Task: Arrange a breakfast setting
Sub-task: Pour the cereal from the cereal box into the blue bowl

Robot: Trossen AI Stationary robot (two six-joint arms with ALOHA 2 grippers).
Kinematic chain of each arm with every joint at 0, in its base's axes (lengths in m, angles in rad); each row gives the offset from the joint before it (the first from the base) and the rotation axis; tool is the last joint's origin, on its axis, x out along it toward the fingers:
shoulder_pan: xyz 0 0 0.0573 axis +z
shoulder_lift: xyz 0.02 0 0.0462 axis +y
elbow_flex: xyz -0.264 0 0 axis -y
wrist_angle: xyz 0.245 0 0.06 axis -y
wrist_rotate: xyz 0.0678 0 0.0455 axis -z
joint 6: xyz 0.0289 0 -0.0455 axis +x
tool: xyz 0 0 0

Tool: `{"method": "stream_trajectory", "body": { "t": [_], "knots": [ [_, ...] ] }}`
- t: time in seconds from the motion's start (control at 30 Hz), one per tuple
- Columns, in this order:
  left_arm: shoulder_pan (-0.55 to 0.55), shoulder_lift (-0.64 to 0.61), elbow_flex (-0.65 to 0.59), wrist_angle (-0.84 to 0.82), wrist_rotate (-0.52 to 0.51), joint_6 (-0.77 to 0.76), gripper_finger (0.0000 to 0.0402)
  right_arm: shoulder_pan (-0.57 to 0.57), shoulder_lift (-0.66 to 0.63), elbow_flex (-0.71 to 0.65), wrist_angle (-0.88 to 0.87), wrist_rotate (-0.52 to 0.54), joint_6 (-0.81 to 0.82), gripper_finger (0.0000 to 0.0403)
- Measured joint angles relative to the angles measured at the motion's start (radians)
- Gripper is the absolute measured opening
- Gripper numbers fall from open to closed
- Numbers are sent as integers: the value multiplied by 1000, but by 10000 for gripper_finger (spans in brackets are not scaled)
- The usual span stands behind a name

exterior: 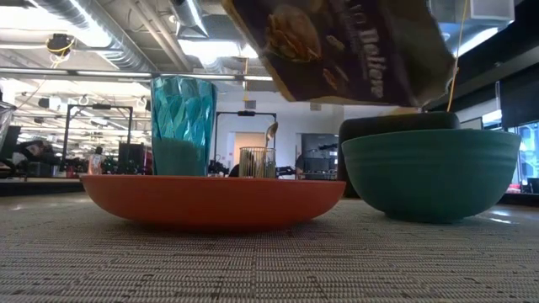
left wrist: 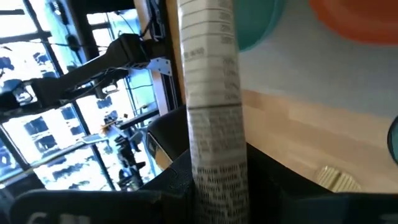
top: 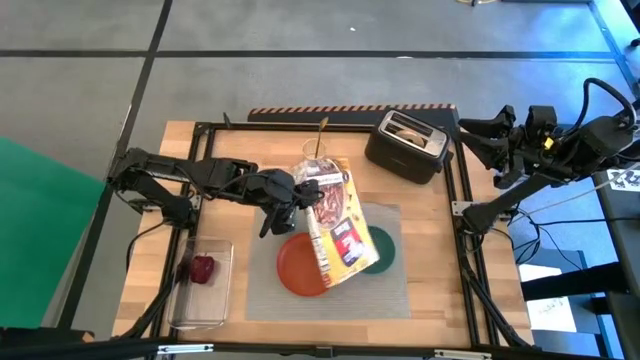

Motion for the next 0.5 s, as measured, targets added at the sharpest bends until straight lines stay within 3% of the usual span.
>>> {"method": "stream_trajectory", "body": {
  "t": [0.33,0.5],
  "knots": [
    [-12,-1,0,42,-71,25,93,0,1,0,-2,-2,1,173],
    [-13,13,0,93,-153,26,93,0,1,0,-4,-7,1,173]
  ]
}}
